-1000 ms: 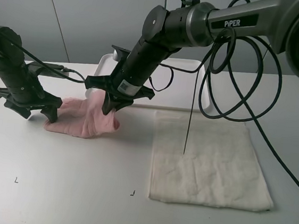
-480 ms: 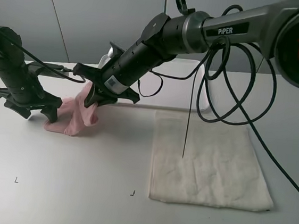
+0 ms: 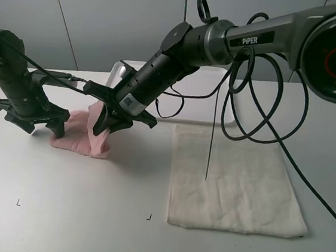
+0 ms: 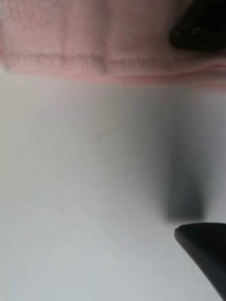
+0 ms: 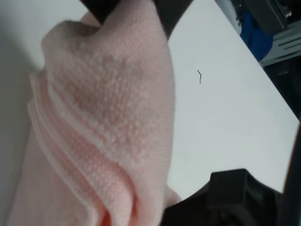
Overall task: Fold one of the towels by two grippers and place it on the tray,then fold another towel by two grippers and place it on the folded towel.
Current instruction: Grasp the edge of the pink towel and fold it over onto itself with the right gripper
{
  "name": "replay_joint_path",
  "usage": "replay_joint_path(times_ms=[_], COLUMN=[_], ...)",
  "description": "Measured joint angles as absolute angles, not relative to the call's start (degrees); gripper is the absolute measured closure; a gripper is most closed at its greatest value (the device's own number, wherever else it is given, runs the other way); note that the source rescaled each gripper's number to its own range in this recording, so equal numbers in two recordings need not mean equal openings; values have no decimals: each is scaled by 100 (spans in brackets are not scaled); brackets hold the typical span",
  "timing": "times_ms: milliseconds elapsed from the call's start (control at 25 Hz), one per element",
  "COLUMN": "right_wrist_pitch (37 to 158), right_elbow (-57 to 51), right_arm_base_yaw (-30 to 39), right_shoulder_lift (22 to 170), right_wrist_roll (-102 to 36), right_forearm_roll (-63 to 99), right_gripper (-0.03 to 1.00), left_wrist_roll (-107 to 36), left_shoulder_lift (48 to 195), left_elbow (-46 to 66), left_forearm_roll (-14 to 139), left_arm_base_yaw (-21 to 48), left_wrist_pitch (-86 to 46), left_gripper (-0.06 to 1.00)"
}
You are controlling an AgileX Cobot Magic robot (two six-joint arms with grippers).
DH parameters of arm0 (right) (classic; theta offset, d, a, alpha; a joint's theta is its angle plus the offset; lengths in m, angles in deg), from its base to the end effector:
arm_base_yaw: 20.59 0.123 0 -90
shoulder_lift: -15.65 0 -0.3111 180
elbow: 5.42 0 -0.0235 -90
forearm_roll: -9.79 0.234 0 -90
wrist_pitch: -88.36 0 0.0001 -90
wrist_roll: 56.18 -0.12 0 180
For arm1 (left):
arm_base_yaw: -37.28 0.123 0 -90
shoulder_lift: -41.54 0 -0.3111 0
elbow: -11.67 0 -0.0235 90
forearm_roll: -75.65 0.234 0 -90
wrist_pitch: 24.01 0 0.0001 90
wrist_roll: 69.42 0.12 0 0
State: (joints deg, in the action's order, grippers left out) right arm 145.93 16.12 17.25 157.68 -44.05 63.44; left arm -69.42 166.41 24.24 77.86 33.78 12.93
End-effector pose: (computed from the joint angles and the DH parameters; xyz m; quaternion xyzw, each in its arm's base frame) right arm 0.3319 0.3612 0.1316 0.1634 -0.9082 -0.3786 0.0709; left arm 0.3646 -0.0195 0.1024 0.0453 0.9977 0.0108 0.0494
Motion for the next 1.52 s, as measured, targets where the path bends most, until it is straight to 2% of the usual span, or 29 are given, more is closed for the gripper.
replay_joint_path(times_ms=[440, 720, 1120, 1520], right_wrist_pitch=[14667, 14297, 13511, 13388], right_elbow=[1612, 1612, 1612, 1612], right_arm_base_yaw=[1389, 1389, 1789, 1932], right_shoulder_lift=[15768, 15768, 15789, 16356], right_wrist_roll=[-4585, -4510, -4488, -3714], right_forearm_roll=[5971, 6798, 6921, 8369], right_gripper=[91, 91, 91, 91], left_wrist_roll=[-6942, -6942, -6942, -6942], left_shoulder_lift=[16641, 16641, 16641, 16641], left_elbow=[2424, 2424, 2424, 2424], left_forearm_roll=[7786, 7786, 7786, 7786], left_arm_base_yaw=[3378, 3378, 3378, 3378], left_wrist_pitch=[1293, 1293, 1293, 1293], left_gripper=[0, 0, 0, 0])
